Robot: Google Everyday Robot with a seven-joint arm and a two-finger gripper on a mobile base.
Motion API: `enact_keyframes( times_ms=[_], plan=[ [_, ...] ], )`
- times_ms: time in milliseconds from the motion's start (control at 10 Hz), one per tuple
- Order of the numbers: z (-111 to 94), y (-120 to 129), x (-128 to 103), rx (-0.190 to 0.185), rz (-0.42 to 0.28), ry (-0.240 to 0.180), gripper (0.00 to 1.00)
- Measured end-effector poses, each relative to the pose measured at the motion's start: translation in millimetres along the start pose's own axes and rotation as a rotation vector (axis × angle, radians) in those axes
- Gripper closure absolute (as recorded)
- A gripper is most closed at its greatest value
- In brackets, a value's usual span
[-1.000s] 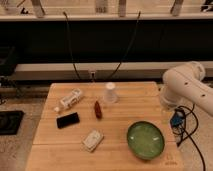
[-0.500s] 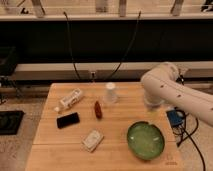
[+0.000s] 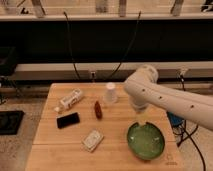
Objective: Place the white sponge in the ceramic bowl
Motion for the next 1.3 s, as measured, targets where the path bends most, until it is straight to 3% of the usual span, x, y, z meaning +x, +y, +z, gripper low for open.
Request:
enact_keyframes(
  times_ms=[600,1300],
  plan=[
    [32,-4,-61,0.005,-0.207,0.027,0.20],
    [66,0,-112,0.001,-0.374,0.026,0.20]
  ],
)
